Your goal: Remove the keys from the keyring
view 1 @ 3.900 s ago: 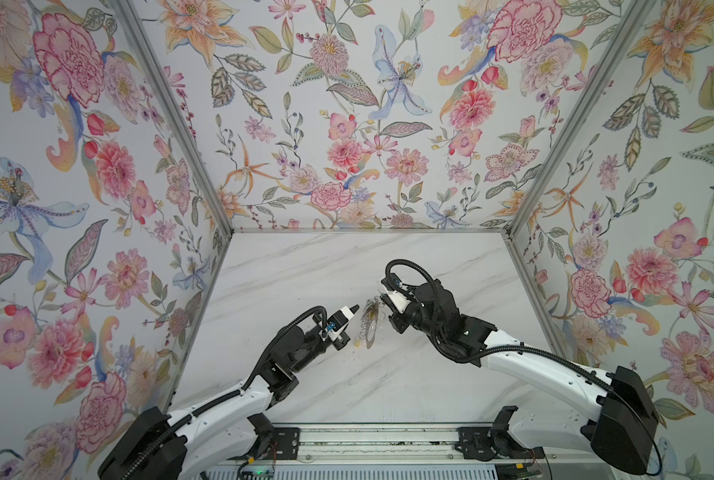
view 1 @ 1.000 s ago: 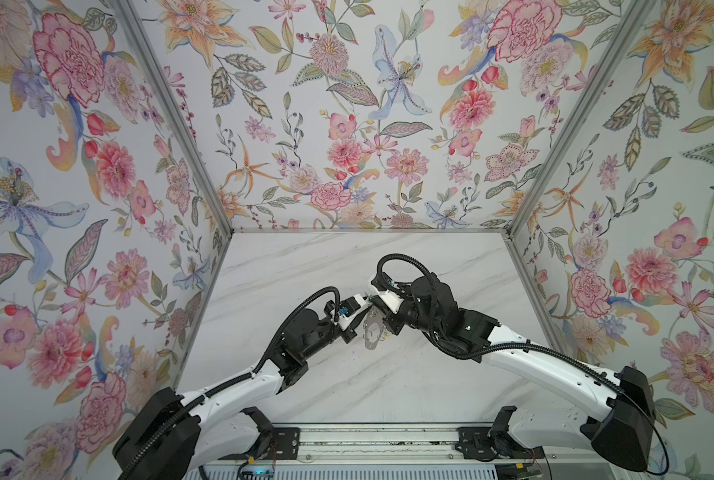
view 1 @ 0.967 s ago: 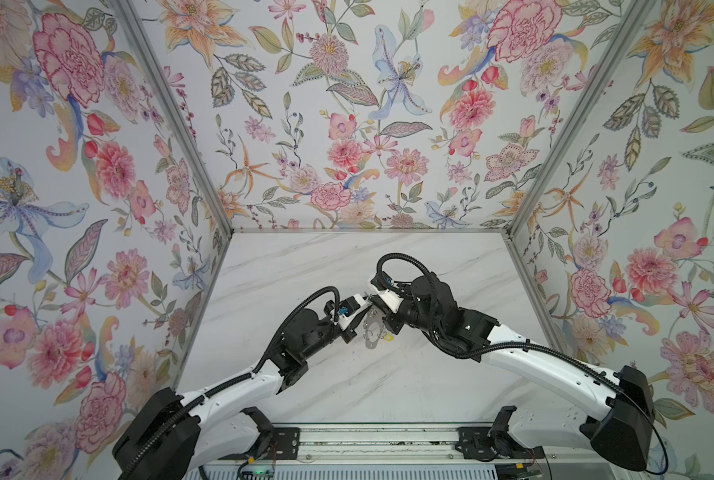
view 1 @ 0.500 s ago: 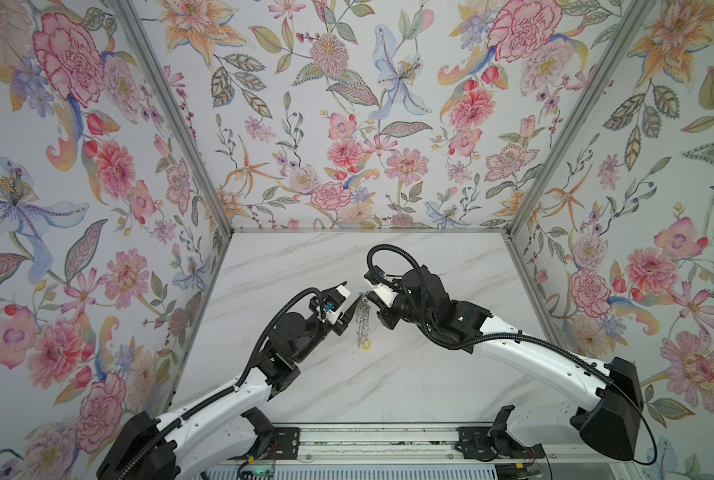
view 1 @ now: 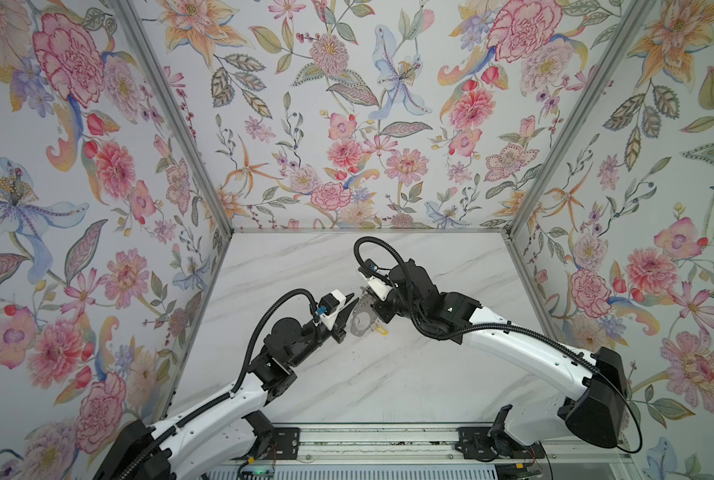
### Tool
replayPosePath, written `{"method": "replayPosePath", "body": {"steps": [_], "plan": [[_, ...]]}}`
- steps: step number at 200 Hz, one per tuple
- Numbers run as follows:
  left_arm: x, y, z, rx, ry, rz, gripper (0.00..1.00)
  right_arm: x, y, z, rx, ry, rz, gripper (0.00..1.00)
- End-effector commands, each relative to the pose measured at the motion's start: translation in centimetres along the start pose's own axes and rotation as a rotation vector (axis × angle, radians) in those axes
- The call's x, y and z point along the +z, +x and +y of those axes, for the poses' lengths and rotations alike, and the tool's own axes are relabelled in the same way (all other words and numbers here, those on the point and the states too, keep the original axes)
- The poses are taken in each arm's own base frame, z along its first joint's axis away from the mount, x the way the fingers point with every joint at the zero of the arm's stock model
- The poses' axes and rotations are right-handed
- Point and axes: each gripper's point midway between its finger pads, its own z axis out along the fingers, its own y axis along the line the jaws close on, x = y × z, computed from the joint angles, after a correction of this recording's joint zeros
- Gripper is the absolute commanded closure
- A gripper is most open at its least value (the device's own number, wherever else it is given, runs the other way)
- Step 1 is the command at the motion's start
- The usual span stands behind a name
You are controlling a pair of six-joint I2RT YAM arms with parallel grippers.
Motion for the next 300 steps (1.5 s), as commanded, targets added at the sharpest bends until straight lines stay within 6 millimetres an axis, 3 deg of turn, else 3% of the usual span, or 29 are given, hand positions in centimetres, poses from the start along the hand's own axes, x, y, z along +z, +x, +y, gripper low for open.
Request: {"method": "replayPosePath", "body": {"steps": [1, 38, 68, 129, 210, 300], "plan": [[0.4, 0.1, -1.8, -0.062, 0.064, -0.029, 0.81, -0.2, -1.4, -0.9, 0.029, 0.049, -0.003, 1.0], [0.9, 0.9, -0.9, -0.088, -0.011, -0.021, 0.7, -0.2, -1.5, -0.9, 0.052, 0.068, 0.018, 1.0], [1.3, 0.3, 0.5, -0.06, -0.085, -0.053, 0.61, -0.5, -2.0, -0.5, 0.07, 0.057, 0.008, 1.0], [3.7, 0.7, 0.0, 0.009, -0.052, -0.031, 0.63, -1.4, -3.2, 0.4, 0.097, 0.017, -0.025, 1.0], [2.6, -0.1, 1.5, 0.097, -0.138, -0.019, 0.61, -1.6, -2.6, 1.3, 0.081, -0.001, -0.017, 1.0], [3.0, 0.1, 1.0, 0.111, -0.108, -0.004, 0.92, -2.1, -3.1, 2.0, 0.069, -0.015, -0.042, 1.0]]}}
